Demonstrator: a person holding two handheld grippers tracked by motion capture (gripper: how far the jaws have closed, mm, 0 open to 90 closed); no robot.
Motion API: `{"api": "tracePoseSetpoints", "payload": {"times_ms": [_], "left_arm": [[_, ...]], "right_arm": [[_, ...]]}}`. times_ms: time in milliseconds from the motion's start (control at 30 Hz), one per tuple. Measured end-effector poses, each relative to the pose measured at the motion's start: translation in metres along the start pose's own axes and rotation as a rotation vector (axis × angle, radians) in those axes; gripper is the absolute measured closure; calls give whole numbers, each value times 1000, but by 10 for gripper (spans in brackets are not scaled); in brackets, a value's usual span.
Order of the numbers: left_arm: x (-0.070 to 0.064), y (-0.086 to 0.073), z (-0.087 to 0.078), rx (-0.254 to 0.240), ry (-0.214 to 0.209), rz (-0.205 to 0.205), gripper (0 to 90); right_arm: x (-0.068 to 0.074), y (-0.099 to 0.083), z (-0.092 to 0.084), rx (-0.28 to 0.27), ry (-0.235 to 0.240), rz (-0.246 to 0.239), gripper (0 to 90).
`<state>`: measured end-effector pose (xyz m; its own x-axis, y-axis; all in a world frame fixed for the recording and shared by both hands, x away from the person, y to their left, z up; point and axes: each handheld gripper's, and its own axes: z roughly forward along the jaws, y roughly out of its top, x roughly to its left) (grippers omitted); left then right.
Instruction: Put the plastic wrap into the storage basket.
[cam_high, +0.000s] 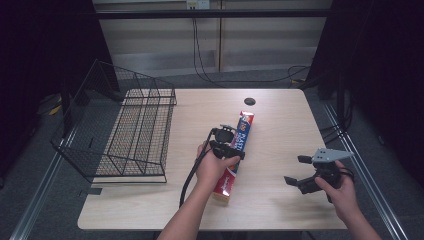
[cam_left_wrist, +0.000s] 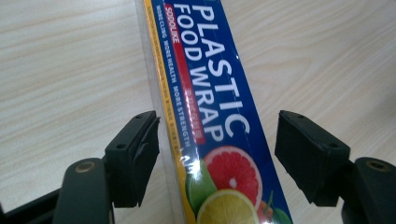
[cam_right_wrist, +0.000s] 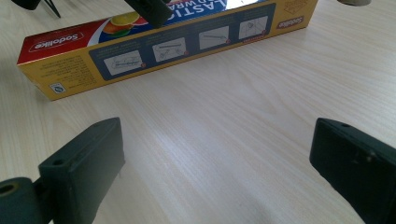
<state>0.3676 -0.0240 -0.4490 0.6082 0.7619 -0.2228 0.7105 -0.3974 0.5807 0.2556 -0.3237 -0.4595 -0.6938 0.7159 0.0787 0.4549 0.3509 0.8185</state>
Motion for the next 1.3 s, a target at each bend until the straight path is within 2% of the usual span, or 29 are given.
{"api": "tracePoseSetpoints", "payload": {"times_ms": [67,100,200,400,467,500,533,667,700,933,1133,1200,1267,1300], "left_arm": [[-1,0,2,-3,-2,-12,304],[-1,1,3,14,1,-1,309],[-2,3,6,25,5,-4,312],[-2,5,12,29,18,-10,315],[-1,6,13,47,26,6,329],[-1,6,14,39,29,-8,333],[0,6,14,56,28,-7,335],[0,8,17,67,34,-19,339],[0,9,17,71,38,-34,342],[-6,15,19,117,77,-44,354],[-6,17,19,129,80,-61,370],[-7,20,18,157,93,-80,391],[-10,23,16,202,118,-78,407],[-10,23,16,207,126,-63,415]], "right_arm": [[0,0,0,1,-1,-1,29],[0,0,0,0,-5,2,29],[0,0,0,-1,-1,0,29],[0,0,0,0,-1,-4,29],[0,1,0,0,-1,-3,29],[0,1,0,-2,-4,-4,29],[0,1,0,-3,-3,-4,29],[0,1,0,-3,-1,0,29],[0,1,0,-4,-2,0,29],[1,3,1,-7,-2,-5,29],[0,3,0,-13,-4,-4,29],[0,3,1,-12,-4,-4,29],[0,3,1,-14,-4,-4,29],[0,3,1,-15,-4,-4,29]]}}
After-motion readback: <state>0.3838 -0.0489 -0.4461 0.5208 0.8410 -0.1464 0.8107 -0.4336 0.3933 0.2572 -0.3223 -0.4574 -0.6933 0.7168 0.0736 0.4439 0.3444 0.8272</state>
